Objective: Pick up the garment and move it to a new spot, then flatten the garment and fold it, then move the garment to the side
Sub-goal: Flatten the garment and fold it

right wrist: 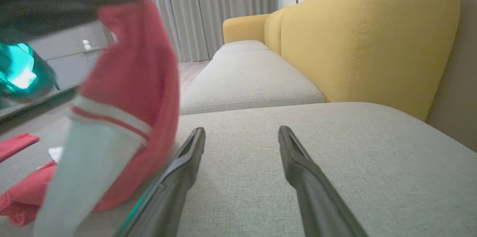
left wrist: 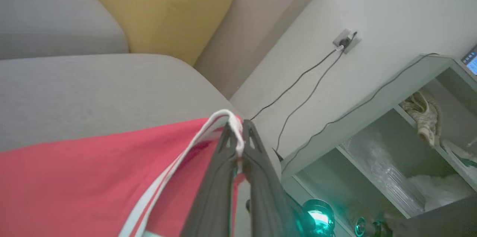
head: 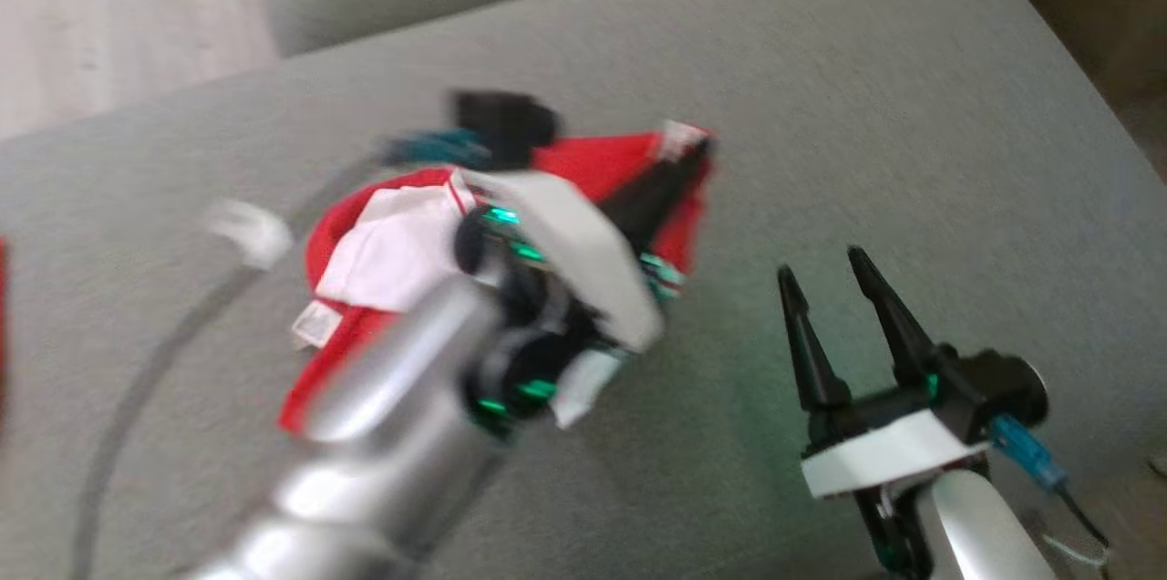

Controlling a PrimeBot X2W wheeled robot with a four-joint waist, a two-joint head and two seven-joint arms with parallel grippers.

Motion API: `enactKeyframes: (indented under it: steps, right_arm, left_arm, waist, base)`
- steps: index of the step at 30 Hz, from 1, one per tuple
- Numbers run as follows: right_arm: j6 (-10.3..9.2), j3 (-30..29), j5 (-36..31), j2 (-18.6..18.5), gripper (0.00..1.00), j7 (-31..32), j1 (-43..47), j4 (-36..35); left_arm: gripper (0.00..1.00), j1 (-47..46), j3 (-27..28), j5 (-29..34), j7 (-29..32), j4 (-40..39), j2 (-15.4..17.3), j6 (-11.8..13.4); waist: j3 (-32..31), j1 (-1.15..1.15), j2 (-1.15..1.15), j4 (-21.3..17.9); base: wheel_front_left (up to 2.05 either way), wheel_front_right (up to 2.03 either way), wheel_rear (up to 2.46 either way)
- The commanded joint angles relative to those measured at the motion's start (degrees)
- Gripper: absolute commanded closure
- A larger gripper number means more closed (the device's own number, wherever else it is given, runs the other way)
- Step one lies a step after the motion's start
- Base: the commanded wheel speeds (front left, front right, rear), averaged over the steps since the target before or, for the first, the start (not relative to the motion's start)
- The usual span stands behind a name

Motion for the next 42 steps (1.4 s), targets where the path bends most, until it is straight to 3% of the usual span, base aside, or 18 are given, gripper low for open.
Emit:
enactKeyframes:
  steps: [1, 3, 4, 5, 10, 15, 19, 26, 30, 42]
  right_arm:
    - [0.44, 1.7, 0.6, -0.2, 0.00, -0.6, -2.3, -2.0]
    - [0.44, 2.7, 1.6, -0.2, 0.00, -0.6, -3.0, -2.0]
    - [0.44, 3.1, 2.1, -0.2, 0.00, -0.6, -3.3, -2.1]
    - [0.44, 3.6, 2.5, -0.2, 0.00, -0.6, -3.5, -2.1]
    - [0.44, 2.8, 2.7, -0.2, 0.00, -0.6, -3.3, -2.3]
    - [0.44, 1.3, 1.5, -0.2, 0.00, -0.6, -2.9, -2.5]
    - [0.44, 0.5, 0.6, -0.2, 0.00, -0.6, -2.1, -2.5]
    - [0.44, -1.0, -1.0, -0.2, 0.00, -0.6, 0.6, -2.2]
    - [0.44, -1.1, -2.0, -0.2, 0.00, -0.6, 1.3, -2.0]
    - [0.44, 0.4, -2.1, -0.2, 0.00, -0.6, -0.2, -2.4]
  left_arm:
    - [1.00, -2.7, 1.7, 1.1, -1.4, -0.8, -0.6, -0.5]
    - [0.98, -2.9, -0.4, 2.6, -4.2, 3.4, -2.9, -0.8]
    - [0.67, -3.0, -1.5, 3.3, -5.6, 5.3, -3.6, -1.0]
    - [0.00, -3.1, -2.5, 3.8, -6.8, 7.0, -4.0, -1.2]
    - [0.00, -4.1, -7.9, 6.5, -11.4, 11.7, -4.7, -2.7]
    - [0.00, -4.3, -11.2, 10.8, -16.5, 13.1, -4.5, -2.8]
    - [0.00, -0.9, -10.5, 13.1, -20.9, 13.7, -0.6, -0.7]
    - [0.00, 9.8, -6.4, 13.4, -28.1, 14.0, 9.4, 5.6]
    - [0.00, 13.1, -4.2, 12.2, -30.1, 14.6, 12.0, 7.3]
    - [0.00, 8.5, 0.0, 9.5, -31.0, 19.1, 11.2, 7.6]
  waist:
    - [3.0, -0.01, 0.00, -3.3]
    - [4.2, -0.01, 0.00, -5.2]
    - [4.7, -0.01, 0.00, -6.1]
    - [5.0, -0.01, 0.00, -6.9]
    - [5.6, -0.01, 0.00, -8.0]
    - [4.5, -0.01, 0.00, -5.8]
    - [2.1, -0.01, 0.00, -3.7]
    - [-0.9, -0.01, 0.00, -0.5]
    - [-0.6, -0.01, 0.00, 1.3]
    - [2.7, -0.01, 0.00, 2.1]
  base:
    - [0.00, 0.00, 0.00]
    - [0.00, 0.00, 0.00]
    - [0.00, 0.00, 0.00]
    - [0.00, 0.00, 0.00]
    - [0.00, 0.00, 0.00]
    - [0.00, 0.00, 0.00]
    - [0.00, 0.00, 0.00]
    - [0.00, 0.00, 0.00]
    - [0.00, 0.00, 0.00]
    - [0.00, 0.00, 0.00]
